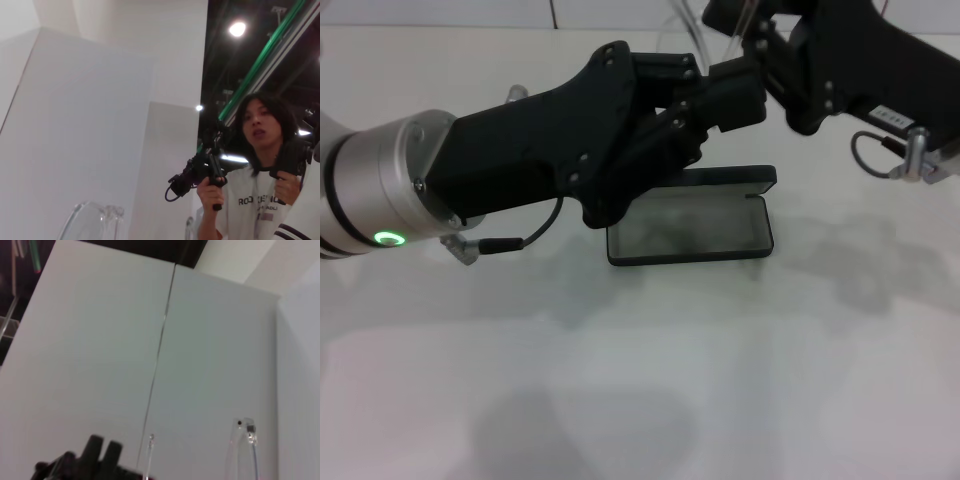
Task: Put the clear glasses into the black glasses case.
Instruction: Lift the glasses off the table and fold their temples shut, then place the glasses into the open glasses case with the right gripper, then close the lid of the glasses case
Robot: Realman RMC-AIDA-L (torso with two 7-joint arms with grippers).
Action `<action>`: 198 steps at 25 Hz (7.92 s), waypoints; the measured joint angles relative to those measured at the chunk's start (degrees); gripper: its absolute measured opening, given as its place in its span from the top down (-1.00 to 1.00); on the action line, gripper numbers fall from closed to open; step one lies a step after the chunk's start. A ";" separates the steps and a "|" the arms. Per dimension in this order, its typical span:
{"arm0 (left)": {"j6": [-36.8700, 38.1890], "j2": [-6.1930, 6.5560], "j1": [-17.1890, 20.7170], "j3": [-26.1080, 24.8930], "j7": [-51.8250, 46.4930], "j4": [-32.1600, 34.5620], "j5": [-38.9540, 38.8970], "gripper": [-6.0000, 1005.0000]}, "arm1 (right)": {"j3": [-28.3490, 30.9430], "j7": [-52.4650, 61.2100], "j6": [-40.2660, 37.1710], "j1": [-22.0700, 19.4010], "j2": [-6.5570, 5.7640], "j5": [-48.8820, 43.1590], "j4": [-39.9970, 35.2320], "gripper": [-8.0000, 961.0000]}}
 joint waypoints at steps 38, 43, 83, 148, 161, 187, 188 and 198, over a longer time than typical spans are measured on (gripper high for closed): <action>-5.58 0.09 -0.08 -2.17 0.72 -1.95 -0.33 0.88 | -8.16 -1.99 8.92 0.91 0.00 0.27 -3.69 0.76; -5.29 0.23 0.12 -2.17 0.67 -1.96 -0.05 0.88 | -7.99 -2.00 8.98 0.60 0.00 0.31 -3.69 0.76; 3.10 5.08 11.09 -19.06 -4.28 4.11 1.99 0.88 | -31.83 75.15 39.24 -10.04 0.00 -110.59 -67.85 0.76; 3.20 3.47 11.84 -19.75 -2.89 3.91 1.70 0.88 | -39.97 82.07 53.72 -4.63 0.00 -119.63 -54.51 0.70; 3.26 3.47 12.04 -19.83 -2.89 3.91 1.59 0.88 | -41.34 82.12 54.21 -5.94 0.00 -119.48 -56.57 0.29; -8.83 5.37 2.66 -22.77 -6.42 4.58 21.05 0.87 | -11.91 68.28 34.54 -38.83 -1.29 -72.89 -84.89 0.92; -10.10 5.17 1.58 -22.74 -6.87 4.57 22.42 0.87 | -7.76 66.11 31.28 -39.72 -1.29 -67.68 -84.21 0.95; -27.35 0.28 -9.56 -22.02 -10.72 3.80 41.50 0.70 | 26.51 50.44 -3.08 -41.63 -1.07 -39.54 -61.48 0.98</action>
